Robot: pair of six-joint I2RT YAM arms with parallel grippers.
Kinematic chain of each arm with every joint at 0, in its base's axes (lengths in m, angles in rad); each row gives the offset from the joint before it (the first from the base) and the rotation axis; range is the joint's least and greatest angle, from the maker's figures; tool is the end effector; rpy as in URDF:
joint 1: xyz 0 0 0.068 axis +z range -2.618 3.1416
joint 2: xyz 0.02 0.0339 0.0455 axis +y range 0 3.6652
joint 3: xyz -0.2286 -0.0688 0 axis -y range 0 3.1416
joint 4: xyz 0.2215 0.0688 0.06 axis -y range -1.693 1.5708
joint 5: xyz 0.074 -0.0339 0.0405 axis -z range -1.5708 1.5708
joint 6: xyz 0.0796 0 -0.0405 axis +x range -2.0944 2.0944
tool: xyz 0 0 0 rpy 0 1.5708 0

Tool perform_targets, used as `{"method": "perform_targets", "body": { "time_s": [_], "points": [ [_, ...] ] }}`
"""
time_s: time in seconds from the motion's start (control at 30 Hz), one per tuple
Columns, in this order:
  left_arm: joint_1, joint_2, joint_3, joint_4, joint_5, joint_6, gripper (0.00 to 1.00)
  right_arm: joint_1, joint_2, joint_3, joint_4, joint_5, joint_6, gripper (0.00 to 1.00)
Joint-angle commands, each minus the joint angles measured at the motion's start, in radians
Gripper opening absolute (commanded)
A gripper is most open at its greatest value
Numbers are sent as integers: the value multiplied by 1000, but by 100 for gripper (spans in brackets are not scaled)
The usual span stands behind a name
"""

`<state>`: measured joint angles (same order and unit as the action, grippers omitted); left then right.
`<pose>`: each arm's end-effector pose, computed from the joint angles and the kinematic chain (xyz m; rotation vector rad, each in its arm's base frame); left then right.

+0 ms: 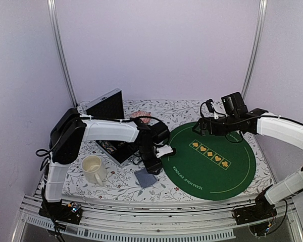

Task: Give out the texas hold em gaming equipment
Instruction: Pick up the dealer button from the center of the board.

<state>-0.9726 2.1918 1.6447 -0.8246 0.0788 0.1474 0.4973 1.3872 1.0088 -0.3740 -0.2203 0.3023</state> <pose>0.2222 -0.3371 0.0851 1.5941 2.5205 -0.2271 0.2703 0.1665 0.2085 -0.3469 2.3683 0.6471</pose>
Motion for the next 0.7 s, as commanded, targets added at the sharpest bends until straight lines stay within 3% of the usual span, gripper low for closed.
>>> {"method": "perform_targets", "body": {
  "time_s": [0.0, 0.3, 0.47, 0.67],
  "points": [
    [-4, -17, -28, -25, -9, -6, 43, 2, -39, -10, 5, -6, 16, 99],
    [18, -161, 12, -57, -19, -3, 41, -2, -69, 1, 1, -13, 48, 99],
    [14, -262, 31, -9, 57, 49, 41, -5, -55, -5, 102, -257, 106, 99],
    [14, -315, 34, 76, 54, 71, 41, 22, 13, -77, 361, -478, 266, 82]
  ]
}}
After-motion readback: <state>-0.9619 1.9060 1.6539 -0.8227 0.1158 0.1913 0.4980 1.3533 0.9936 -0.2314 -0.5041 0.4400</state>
